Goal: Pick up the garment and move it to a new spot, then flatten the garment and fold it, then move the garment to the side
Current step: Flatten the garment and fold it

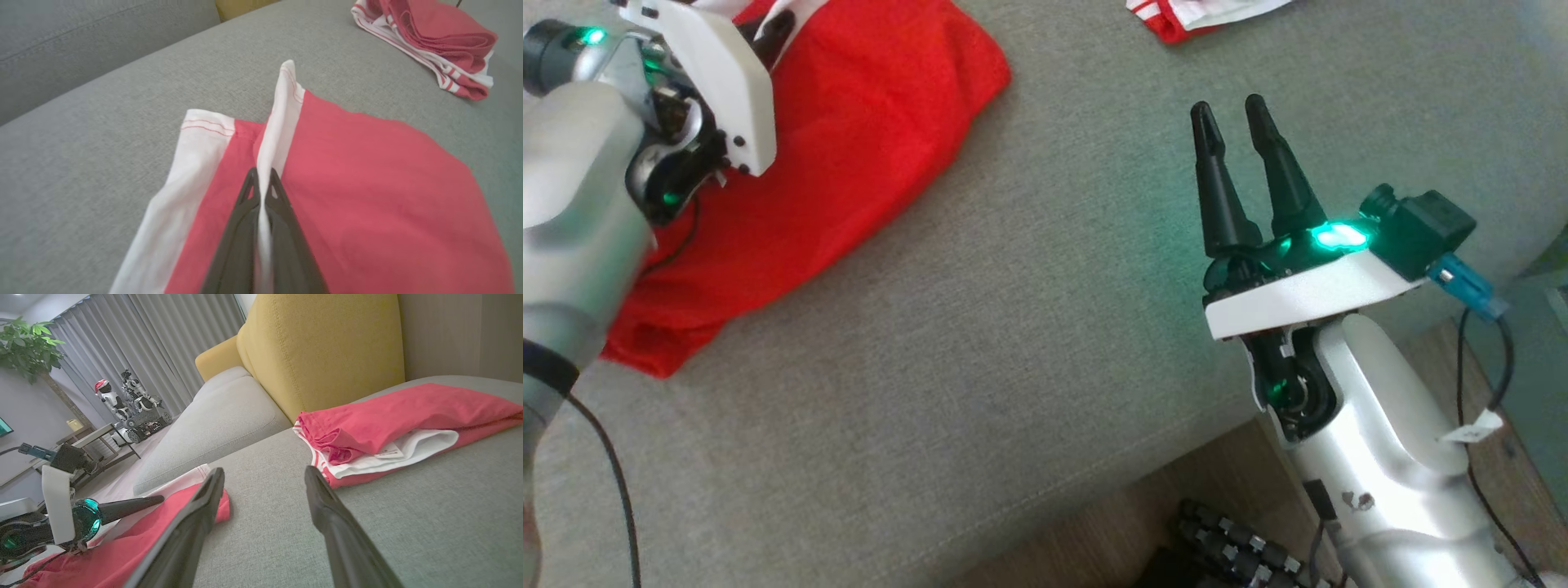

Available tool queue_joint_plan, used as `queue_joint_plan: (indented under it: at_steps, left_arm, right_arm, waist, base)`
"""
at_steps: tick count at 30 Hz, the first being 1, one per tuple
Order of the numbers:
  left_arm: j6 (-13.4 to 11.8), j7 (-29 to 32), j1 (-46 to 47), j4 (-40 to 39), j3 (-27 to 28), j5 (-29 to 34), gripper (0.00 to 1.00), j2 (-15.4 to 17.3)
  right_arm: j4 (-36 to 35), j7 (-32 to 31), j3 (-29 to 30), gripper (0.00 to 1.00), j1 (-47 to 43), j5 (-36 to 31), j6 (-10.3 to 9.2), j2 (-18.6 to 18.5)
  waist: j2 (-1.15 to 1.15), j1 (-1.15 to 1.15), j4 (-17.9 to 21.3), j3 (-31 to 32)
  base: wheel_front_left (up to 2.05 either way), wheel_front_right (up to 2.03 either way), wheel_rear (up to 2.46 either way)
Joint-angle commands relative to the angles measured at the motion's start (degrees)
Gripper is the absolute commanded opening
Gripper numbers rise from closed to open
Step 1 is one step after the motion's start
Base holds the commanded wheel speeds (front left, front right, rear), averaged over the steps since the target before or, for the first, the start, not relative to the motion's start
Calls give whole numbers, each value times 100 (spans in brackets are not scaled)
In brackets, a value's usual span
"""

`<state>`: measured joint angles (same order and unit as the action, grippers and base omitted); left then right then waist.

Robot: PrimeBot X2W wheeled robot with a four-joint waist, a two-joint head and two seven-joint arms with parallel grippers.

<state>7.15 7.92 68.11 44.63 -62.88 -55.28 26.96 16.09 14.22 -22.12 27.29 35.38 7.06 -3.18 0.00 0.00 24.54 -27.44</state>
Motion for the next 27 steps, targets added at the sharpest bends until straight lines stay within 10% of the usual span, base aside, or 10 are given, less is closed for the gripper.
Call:
queue_joint_plan:
  at_steps: [1,19,21,27]
  left_arm:
    - [34,-72,411,-78,162,-40,0,180]
    - [-25,-298,708,853,-97,-70,0,258]
    - [-21,-335,696,948,-130,-48,89,207]
    - [-4,-483,672,1140,-179,-53,100,-1]
  right_arm:
    - [-136,77,-50,100,66,-4,43,30]
    - [47,77,-67,100,127,-25,43,30]
    - [49,77,-70,100,136,-17,43,30]
    - [75,77,4,100,132,-42,43,30]
  waist:
    - [0,0,-46,39]
    - [0,0,-240,218]
    - [0,0,-233,204]
    - [0,0,-324,222]
  base:
    - [0,0,0]
    - [0,0,0]
    - [0,0,0]
    - [0,0,0]
